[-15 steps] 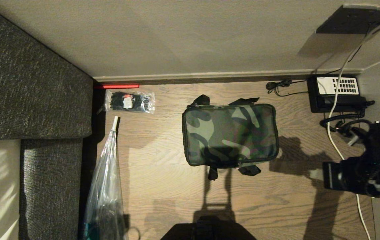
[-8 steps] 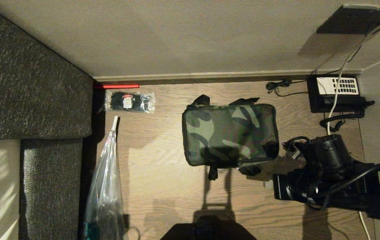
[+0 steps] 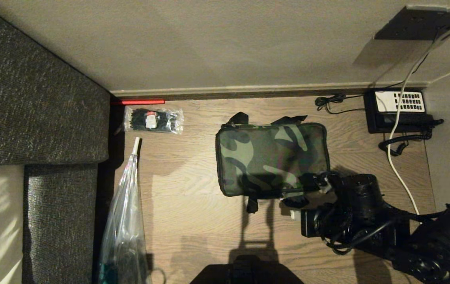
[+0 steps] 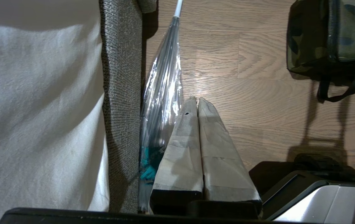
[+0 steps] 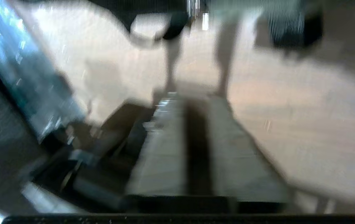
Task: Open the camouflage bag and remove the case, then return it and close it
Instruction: Open the top of the storage box
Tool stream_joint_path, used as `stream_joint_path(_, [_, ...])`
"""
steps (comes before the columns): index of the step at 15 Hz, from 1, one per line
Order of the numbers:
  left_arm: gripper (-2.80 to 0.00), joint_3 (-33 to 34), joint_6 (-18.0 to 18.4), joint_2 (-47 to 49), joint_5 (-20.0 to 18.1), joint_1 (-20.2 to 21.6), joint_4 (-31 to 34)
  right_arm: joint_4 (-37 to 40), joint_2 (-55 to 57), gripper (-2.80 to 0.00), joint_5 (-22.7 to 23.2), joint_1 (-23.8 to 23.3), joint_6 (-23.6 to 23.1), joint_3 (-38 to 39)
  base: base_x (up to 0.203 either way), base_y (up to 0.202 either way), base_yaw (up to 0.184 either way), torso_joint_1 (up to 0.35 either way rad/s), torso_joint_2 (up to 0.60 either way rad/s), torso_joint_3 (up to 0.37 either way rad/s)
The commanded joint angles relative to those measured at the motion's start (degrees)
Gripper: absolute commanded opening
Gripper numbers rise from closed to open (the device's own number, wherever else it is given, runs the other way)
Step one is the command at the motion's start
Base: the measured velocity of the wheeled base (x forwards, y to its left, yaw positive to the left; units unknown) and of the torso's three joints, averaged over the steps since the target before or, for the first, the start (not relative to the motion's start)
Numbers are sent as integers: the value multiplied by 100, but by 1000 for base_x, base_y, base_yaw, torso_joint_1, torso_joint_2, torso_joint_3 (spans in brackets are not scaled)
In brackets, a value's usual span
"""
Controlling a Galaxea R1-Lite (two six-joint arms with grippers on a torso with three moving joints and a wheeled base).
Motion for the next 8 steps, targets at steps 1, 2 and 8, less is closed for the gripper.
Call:
stream_joint_path(1, [-280, 9, -4, -2, 1, 1, 0, -319, 626, 0, -22, 22, -221, -14, 0, 0, 0, 0, 0, 0])
stream_joint_path(2, [-280, 1, 2, -2, 5, 1, 0, -519, 784, 0, -17, 22, -301, -81, 0, 0, 0, 0, 0, 0])
stream_joint_path(8, [-280, 1, -7, -2, -4, 1, 0, -1905, 1307, 0, 148, 20, -735, -251, 0, 0, 0, 0, 0, 0])
